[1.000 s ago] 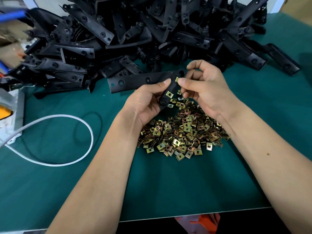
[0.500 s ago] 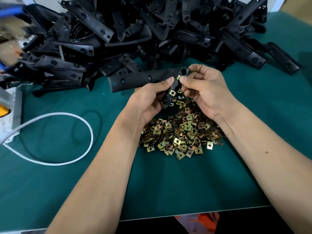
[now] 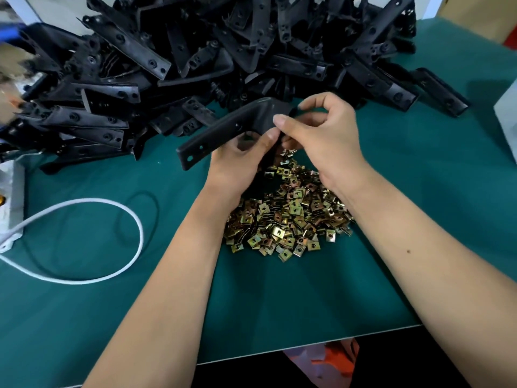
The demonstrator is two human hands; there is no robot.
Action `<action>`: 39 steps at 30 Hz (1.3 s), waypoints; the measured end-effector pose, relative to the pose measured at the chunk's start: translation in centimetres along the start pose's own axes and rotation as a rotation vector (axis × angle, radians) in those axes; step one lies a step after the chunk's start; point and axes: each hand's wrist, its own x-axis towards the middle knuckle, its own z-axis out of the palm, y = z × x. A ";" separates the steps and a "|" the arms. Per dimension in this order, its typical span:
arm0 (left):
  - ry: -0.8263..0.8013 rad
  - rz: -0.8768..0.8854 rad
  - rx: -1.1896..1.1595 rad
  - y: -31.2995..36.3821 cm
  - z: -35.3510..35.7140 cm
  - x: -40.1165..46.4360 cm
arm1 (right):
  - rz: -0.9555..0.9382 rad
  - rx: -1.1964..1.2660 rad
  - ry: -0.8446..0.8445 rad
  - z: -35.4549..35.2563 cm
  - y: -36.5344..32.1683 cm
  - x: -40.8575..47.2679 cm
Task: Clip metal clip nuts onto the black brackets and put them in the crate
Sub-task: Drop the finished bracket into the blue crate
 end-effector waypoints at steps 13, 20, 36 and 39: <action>-0.018 0.364 0.176 4.2 6.1 -3.5 | 0.042 0.081 0.131 -6.1 -3.4 -2.1; -0.366 0.568 0.078 8.6 19.0 -10.0 | -0.116 0.035 0.421 -18.7 -6.5 -7.6; -1.245 0.012 0.387 -1.4 40.7 -28.7 | 0.714 -0.473 1.192 -50.1 6.6 -31.8; -1.280 0.070 0.616 -4.0 40.6 -28.6 | 0.778 -0.713 1.179 -51.1 6.8 -32.8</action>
